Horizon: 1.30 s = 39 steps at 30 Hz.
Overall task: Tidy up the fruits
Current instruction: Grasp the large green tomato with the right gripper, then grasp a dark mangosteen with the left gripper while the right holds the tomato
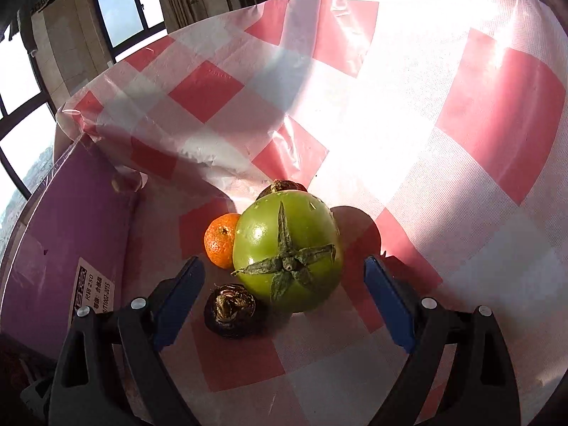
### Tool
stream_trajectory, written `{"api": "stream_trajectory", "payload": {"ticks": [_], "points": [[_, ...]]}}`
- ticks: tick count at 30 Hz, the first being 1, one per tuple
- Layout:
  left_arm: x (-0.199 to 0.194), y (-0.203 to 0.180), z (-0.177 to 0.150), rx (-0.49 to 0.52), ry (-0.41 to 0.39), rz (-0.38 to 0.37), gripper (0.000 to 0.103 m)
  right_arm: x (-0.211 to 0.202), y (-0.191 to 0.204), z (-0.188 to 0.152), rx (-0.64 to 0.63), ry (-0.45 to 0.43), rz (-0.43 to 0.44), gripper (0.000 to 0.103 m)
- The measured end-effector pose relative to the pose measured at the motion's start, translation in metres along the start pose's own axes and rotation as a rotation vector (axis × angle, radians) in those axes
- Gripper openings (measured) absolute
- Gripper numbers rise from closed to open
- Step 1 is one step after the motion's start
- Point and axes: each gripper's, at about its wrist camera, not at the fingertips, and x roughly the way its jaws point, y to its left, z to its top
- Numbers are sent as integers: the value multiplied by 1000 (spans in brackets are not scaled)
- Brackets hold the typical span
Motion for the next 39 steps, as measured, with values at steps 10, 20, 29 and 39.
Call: {"api": "stream_trajectory", "payload": {"ticks": [10, 20, 29, 39], "points": [[5, -1, -1, -1, 14, -24, 101, 6, -1, 1, 36, -11, 6, 62], [11, 0, 1, -3, 35, -15, 101, -126, -65, -133, 444, -158, -266, 62], [37, 2, 21, -103, 63, 192, 101, -198, -56, -212, 717, -460, -387, 62], [94, 60, 63, -387, 160, 519, 92, -199, -59, -215, 740, -472, -343, 62]]}}
